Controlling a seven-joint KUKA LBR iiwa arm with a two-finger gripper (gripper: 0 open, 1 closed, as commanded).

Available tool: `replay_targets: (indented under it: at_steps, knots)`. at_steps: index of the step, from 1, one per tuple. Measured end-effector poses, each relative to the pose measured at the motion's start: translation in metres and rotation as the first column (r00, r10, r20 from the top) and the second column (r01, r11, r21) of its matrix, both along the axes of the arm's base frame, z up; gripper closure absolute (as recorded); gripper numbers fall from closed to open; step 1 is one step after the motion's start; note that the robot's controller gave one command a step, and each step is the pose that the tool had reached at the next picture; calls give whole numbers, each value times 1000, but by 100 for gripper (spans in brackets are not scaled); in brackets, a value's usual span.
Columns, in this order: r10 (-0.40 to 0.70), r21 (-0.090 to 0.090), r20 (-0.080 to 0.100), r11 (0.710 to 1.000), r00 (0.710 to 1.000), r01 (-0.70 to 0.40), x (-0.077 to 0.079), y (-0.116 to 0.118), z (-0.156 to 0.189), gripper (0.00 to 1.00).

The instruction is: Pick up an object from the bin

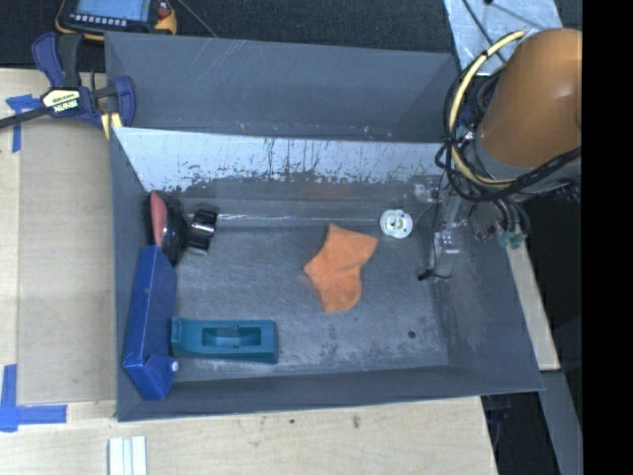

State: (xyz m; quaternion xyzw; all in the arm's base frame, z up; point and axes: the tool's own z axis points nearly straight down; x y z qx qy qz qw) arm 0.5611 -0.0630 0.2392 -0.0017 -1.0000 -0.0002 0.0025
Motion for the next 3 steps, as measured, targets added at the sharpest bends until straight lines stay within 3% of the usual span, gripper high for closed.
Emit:
replay_targets:
  at_steps: [1, 2, 3]
  knots:
    - [2, -1, 9, 1000, 1000, -2, 1, 0, 5, 0]
    - [116, -2, 12, 993, 993, -116, 13, 13, -46, 0]
    - [240, 1, 10, 971, 971, -240, 56, 60, -80, 0]
